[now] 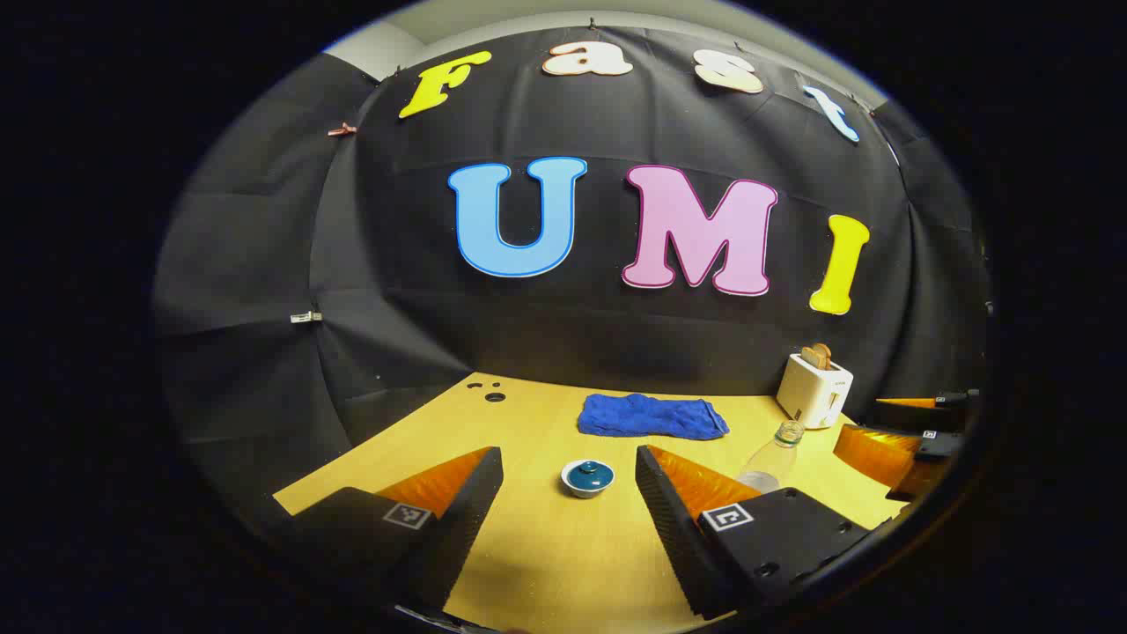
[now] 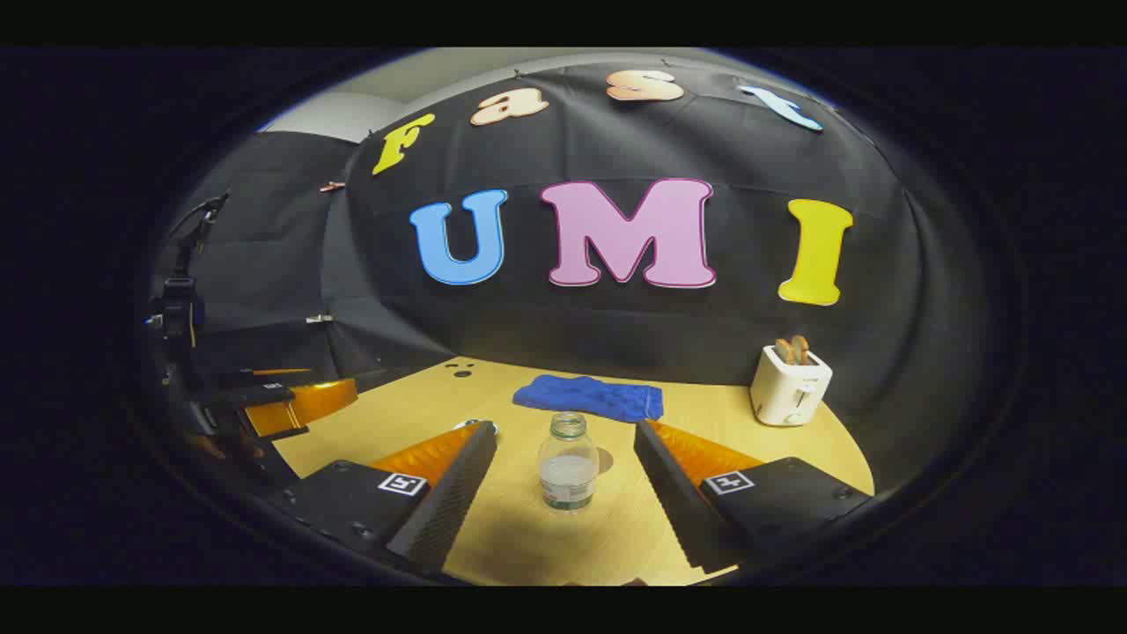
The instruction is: Open the teacup lid with one hand, grasp the water bottle and pour water into the teacup with the other hand; after pouring, place the water bottle on the coaster and then close the teacup lid.
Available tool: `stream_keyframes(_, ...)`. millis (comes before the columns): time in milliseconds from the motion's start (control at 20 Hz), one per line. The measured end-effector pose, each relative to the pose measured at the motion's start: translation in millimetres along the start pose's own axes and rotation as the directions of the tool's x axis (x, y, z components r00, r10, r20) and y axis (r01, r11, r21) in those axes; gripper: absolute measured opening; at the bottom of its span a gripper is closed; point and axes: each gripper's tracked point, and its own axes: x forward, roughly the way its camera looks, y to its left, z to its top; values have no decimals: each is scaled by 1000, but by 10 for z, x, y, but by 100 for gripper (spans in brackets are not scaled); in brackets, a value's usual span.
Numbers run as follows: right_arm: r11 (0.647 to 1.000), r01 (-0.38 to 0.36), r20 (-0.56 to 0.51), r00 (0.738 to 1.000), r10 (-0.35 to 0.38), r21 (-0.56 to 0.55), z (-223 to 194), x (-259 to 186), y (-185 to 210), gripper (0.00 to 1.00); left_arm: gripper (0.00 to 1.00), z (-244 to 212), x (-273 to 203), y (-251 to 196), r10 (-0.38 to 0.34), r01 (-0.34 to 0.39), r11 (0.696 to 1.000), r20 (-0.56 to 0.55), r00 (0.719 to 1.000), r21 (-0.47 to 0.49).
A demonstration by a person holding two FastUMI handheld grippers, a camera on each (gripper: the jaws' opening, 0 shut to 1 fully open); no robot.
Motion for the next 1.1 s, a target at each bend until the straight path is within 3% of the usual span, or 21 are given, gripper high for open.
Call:
stream_keyframes(550, 999, 39, -18, 999, -39, -13, -107, 118, -49, 98, 96, -158, 572, 315, 0, -1, 1000, -43, 999, -27)
stream_keyframes(1100, 996, 90, -72, 993, -90, 4, -459, 377, -56, 98, 95, -582, 1414, -4, -127, 130, 991, -83, 988, 36)
